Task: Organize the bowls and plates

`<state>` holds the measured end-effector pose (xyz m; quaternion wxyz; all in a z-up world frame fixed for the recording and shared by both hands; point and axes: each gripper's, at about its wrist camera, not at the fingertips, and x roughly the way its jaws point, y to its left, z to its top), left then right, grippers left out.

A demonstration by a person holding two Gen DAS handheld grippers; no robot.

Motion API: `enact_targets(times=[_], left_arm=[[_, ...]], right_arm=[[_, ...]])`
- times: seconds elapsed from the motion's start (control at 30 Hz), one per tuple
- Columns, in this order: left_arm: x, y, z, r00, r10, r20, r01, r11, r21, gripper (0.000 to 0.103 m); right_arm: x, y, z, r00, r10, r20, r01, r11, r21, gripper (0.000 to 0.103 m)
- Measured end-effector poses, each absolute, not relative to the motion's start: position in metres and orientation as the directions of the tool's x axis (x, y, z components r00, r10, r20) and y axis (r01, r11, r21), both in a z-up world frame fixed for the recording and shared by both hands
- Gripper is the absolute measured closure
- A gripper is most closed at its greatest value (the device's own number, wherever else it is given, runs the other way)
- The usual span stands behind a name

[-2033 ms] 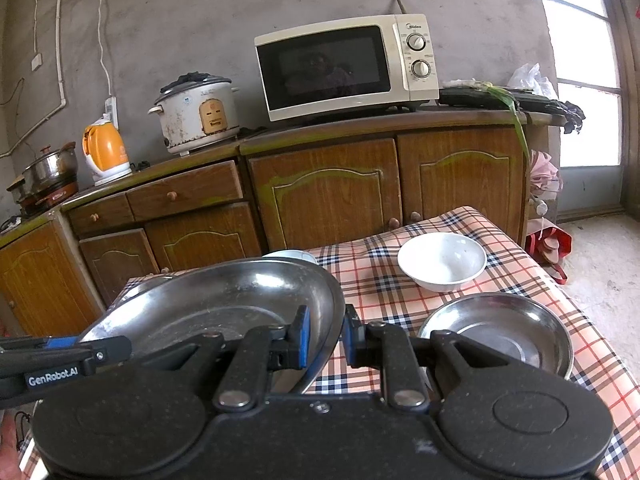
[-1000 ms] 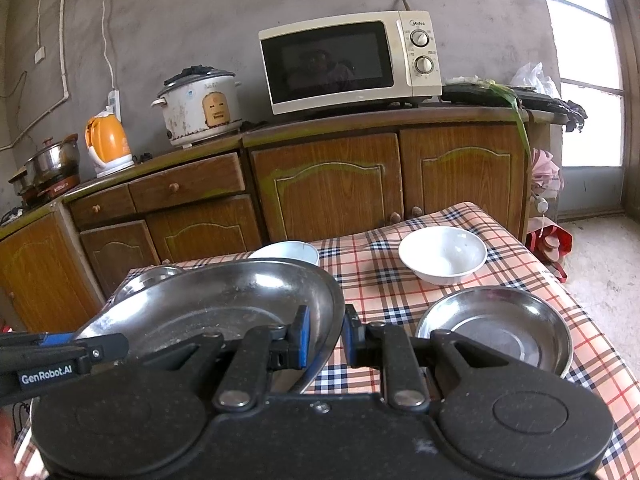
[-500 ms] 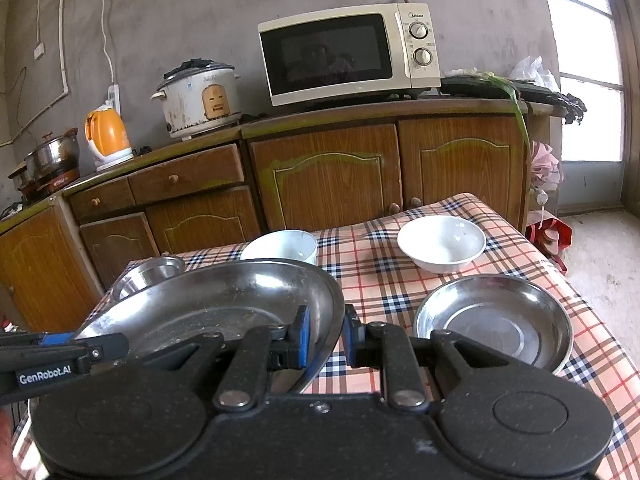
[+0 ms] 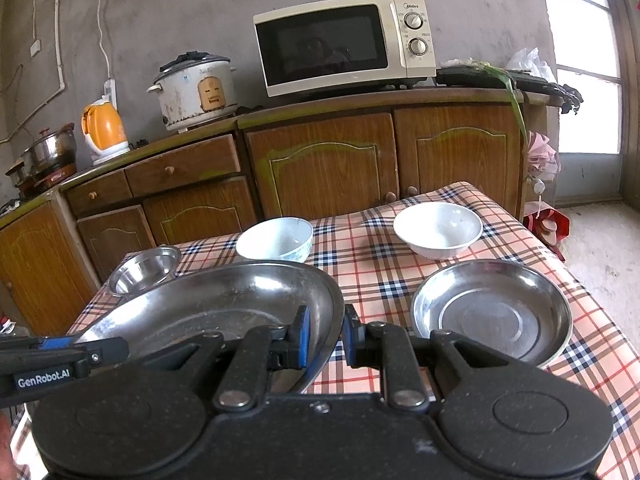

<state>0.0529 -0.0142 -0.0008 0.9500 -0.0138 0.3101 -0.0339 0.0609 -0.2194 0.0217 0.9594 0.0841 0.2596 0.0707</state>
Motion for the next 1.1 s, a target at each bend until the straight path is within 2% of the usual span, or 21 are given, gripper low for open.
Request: enact_targets(times=[1.1], left_arm=[[0.046,-0.017,-0.026,0.773,-0.068,-0.630,0.060,0.998,-0.035,0.066]], right_arm=[[0.051,-0.220,-0.005,0.829,0.178,-0.531,-0.090,0.978,0.187,0.080]])
